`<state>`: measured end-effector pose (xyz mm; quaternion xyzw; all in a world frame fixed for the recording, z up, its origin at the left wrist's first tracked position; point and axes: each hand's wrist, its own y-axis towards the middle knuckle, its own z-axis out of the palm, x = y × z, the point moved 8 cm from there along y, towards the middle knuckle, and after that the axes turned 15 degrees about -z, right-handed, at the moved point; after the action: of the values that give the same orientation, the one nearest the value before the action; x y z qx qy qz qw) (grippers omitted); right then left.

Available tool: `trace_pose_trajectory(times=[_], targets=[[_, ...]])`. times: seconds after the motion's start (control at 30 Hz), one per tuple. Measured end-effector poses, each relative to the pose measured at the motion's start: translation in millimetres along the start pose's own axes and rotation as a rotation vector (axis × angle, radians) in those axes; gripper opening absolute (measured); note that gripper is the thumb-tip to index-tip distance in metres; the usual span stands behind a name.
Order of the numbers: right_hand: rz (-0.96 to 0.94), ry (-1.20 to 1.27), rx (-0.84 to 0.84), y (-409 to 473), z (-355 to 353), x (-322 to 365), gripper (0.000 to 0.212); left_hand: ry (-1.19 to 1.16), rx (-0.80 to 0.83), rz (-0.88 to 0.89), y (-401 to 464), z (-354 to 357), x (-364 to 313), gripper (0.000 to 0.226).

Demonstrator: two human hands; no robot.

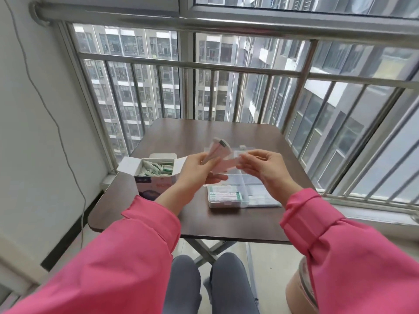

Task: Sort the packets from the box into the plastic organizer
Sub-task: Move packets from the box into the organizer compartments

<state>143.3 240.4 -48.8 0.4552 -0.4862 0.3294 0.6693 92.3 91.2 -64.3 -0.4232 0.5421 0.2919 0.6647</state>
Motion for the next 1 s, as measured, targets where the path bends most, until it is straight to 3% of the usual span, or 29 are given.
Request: trace_pose_trajectory(times=[0.1,0.17,0.27,0.4,0.53,0.73,1.0], targets=[[0.055,-0.009,-0.033,5,-4,-13,0.018,0.021,-0.026,-0.015,8,-3,8,0.011],[0.058,-0.058,-0.033,10,-5,-20,0.012,0.035,-0.04,-0.017,13,-3,12,0.01],[0.05,-0.176,-0.025,17,-10,-29,0.021,0.127,-0.157,0.019,19,-7,13,0.011],[0.078,-0.33,-0.011,24,-18,-43,0.027,0.444,-0.282,0.188,16,0,0,0.018],[0.086,-0.499,0.004,30,-18,-56,0.021,0.562,-0.418,0.379,4,1,-16,0.026],[0.014,-0.856,0.194,34,1,-67,0.019,0.669,-0.347,0.239,30,-8,19,0.034],[-0.109,-1.068,0.365,32,21,-66,0.019,0.628,-0.307,0.136,37,-17,34,0.029]])
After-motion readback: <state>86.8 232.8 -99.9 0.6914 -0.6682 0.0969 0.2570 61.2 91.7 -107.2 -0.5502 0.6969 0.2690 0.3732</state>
